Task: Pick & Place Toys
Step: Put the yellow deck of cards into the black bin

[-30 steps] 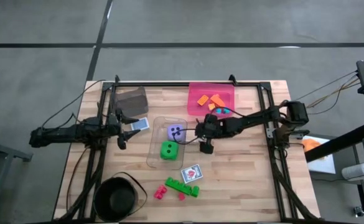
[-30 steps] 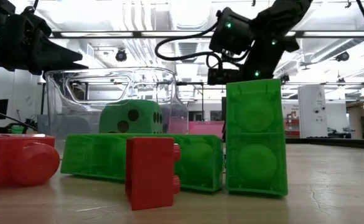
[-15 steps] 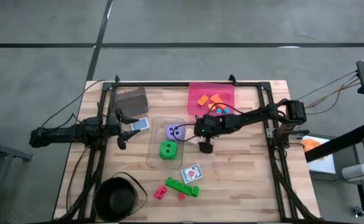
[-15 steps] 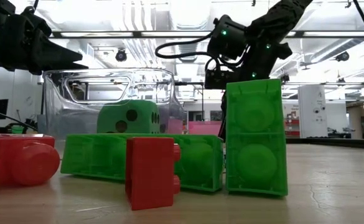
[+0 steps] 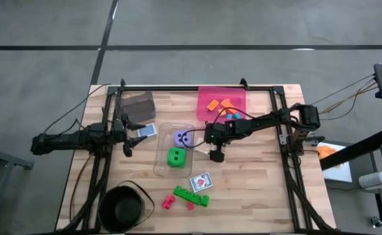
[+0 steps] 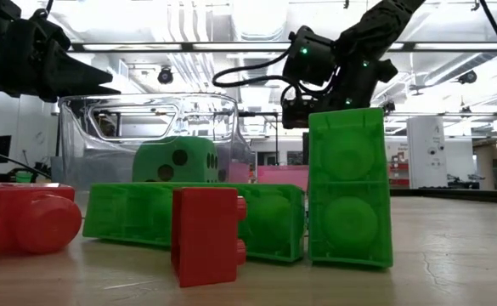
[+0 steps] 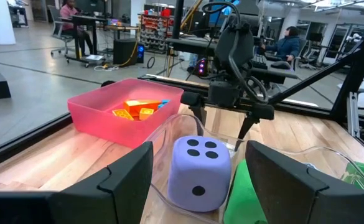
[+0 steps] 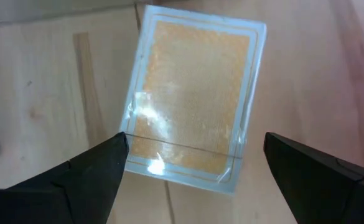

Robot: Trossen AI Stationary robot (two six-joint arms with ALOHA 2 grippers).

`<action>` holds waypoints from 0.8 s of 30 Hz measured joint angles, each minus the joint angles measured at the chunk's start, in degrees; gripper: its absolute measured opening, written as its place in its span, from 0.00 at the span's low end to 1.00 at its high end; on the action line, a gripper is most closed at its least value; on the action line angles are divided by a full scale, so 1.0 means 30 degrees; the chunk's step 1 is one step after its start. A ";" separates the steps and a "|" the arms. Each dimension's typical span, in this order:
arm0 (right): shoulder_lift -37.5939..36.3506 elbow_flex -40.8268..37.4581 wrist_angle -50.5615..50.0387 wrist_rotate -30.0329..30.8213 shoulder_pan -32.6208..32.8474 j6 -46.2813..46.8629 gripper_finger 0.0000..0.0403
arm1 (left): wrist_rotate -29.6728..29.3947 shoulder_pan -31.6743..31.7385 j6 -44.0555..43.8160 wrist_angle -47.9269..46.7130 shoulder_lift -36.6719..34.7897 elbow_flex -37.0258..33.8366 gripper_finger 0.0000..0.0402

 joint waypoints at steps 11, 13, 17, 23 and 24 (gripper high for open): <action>-0.0159 -0.0015 -0.2167 -0.0108 -0.0029 0.0280 0.93 | 0.0000 0.0000 -0.0135 0.0000 0.0000 0.0000 0.64; -0.0238 -0.0029 -0.2587 -0.0074 -0.0044 0.0275 0.93 | 0.0000 0.0000 -0.0135 0.0000 0.0000 0.0000 0.64; -0.0585 -0.0056 -0.3296 0.0158 -0.0066 0.0265 0.93 | 0.0007 0.0000 -0.0135 0.0000 0.0000 0.0000 0.64; -0.1447 -0.0168 -0.3666 0.0492 -0.0051 0.0239 0.93 | 0.0007 0.0000 -0.0135 -0.0007 0.0000 0.0000 0.64; -0.1557 -0.0196 -0.3733 0.0561 -0.0051 0.0224 0.93 | 0.0002 0.0000 -0.0136 -0.0001 0.0000 0.0000 0.64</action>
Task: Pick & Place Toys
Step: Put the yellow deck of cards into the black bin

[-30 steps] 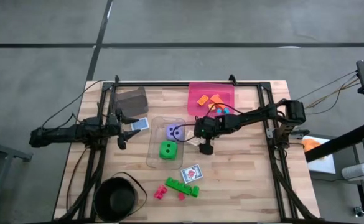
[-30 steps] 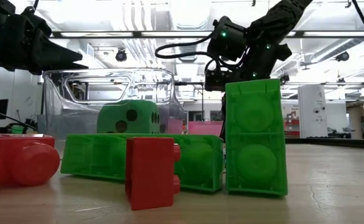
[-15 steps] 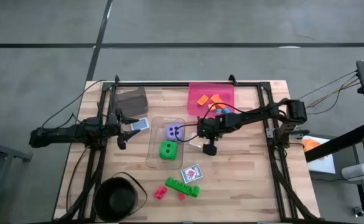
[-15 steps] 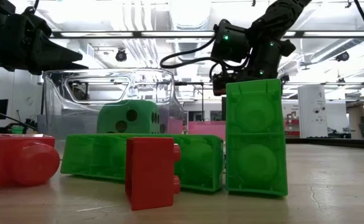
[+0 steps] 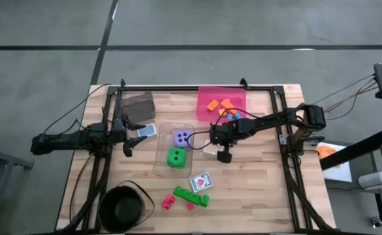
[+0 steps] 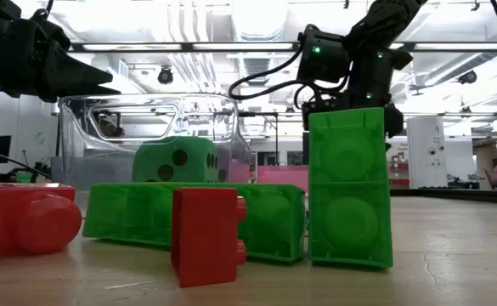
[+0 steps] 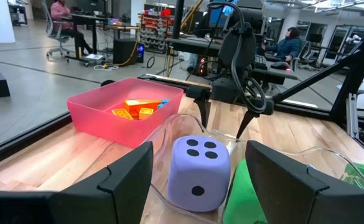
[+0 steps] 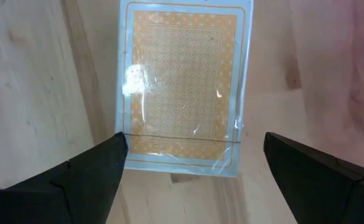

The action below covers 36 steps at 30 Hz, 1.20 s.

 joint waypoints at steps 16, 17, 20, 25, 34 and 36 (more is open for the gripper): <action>-0.1215 -0.0023 -0.1516 0.0916 -0.0015 0.0055 0.93 | 0.0006 0.0000 0.0001 0.0001 0.0000 0.0000 0.64; -0.1223 -0.0023 -0.1460 0.0910 -0.0015 0.0063 0.93 | 0.0000 0.0000 -0.0002 -0.0003 0.0000 0.0000 0.64; -0.1233 -0.0013 -0.1447 0.0732 0.0064 0.0231 0.93 | 0.0006 0.0000 0.0001 0.0001 0.0000 0.0000 0.64; -0.1328 0.0007 -0.1193 -0.0117 0.0408 0.0414 0.93 | 0.0003 0.0000 0.0001 0.0001 0.0000 0.0000 0.64; -0.1031 0.0043 -0.0161 -0.0366 0.0648 0.0652 0.93 | -0.0002 0.0000 0.0001 0.0001 0.0000 0.0000 0.64; -0.0812 0.0044 0.0063 -0.0286 0.0648 0.0711 0.93 | 0.0000 0.0000 -0.0001 -0.0001 0.0000 0.0000 0.64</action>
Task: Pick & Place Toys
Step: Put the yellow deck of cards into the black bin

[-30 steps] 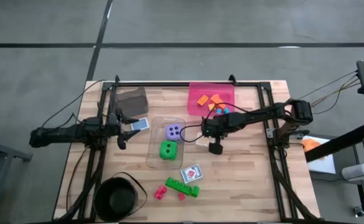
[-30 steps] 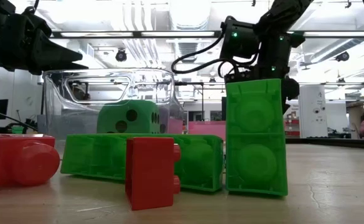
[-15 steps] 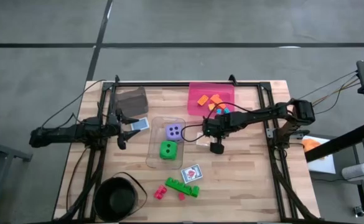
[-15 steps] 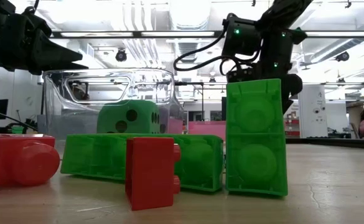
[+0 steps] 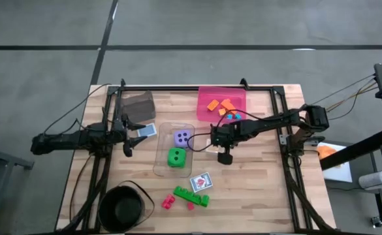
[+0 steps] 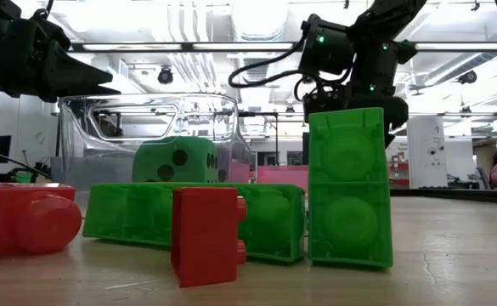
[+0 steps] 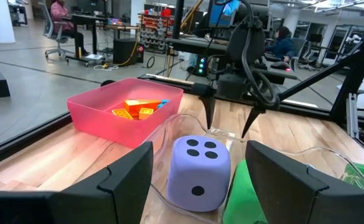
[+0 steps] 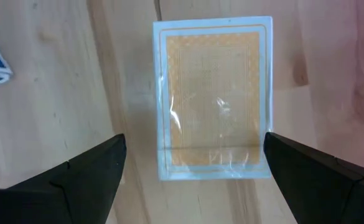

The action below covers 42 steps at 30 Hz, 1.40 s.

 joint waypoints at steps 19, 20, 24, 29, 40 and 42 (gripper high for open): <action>0.2555 0.0114 0.0484 0.3425 0.0194 0.0046 0.93 | -0.0002 -0.0015 -0.0005 -0.0005 -0.0007 0.0000 0.64; 0.2634 0.0109 0.0503 0.3520 0.0209 0.0051 0.93 | -0.0002 -0.0015 0.0000 0.0001 -0.0002 0.0000 0.64; 0.2559 0.0120 0.0603 0.3589 0.0299 0.0192 0.93 | -0.0002 -0.0011 -0.0005 0.0006 0.0180 0.0000 0.64; 0.1879 0.0350 0.0504 0.3833 0.0291 0.1192 0.93 | 0.0005 -0.0014 -0.0005 0.0003 0.0394 0.0000 0.64; 0.1926 0.0389 0.1177 0.7056 0.0375 0.3812 0.81 | -0.0006 -0.0007 -0.0005 0.0012 0.0534 0.0000 0.64; 0.2145 0.0385 0.1215 0.7020 0.0432 0.3857 0.72 | -0.0009 -0.0007 -0.0005 0.0016 0.0539 0.0000 0.64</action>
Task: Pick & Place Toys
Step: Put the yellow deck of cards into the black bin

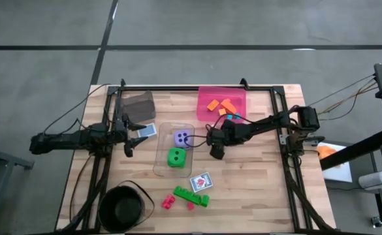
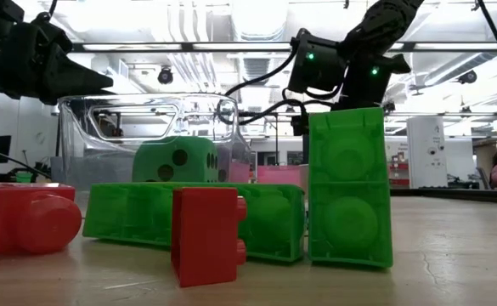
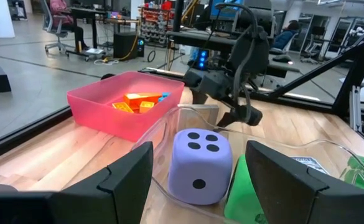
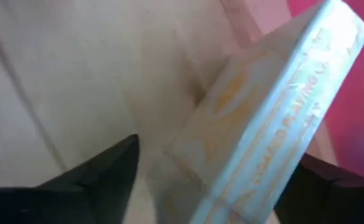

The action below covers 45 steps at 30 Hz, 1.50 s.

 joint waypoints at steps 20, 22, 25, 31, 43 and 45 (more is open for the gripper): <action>0.0278 -0.0022 0.0345 0.0975 0.1806 0.0710 0.15 | 0.0007 -0.0003 0.0000 0.0001 0.0080 -0.0002 0.64; 0.0278 -0.0022 0.0539 0.1012 0.2124 0.0776 0.15 | 0.0001 -0.0001 0.0001 0.0001 0.0080 0.0000 0.64; 0.0270 -0.0022 0.0979 0.1031 0.2602 0.0835 0.15 | 0.0007 0.0000 0.0007 0.0001 0.0080 0.0000 0.64; -0.0440 -0.0022 0.2233 0.1175 0.3520 0.0821 0.15 | 0.0007 0.0000 0.0007 0.0001 0.0080 -0.0007 0.64; -0.2308 0.0652 0.4176 0.2109 0.4199 -0.1434 0.15 | 0.2132 -0.0007 -0.0625 0.1640 0.0306 -0.0131 0.64; -0.2192 0.1210 0.4071 0.2007 0.4045 -0.2193 0.15 | 0.2695 -0.0001 -0.0648 0.2427 0.0631 -0.0023 0.64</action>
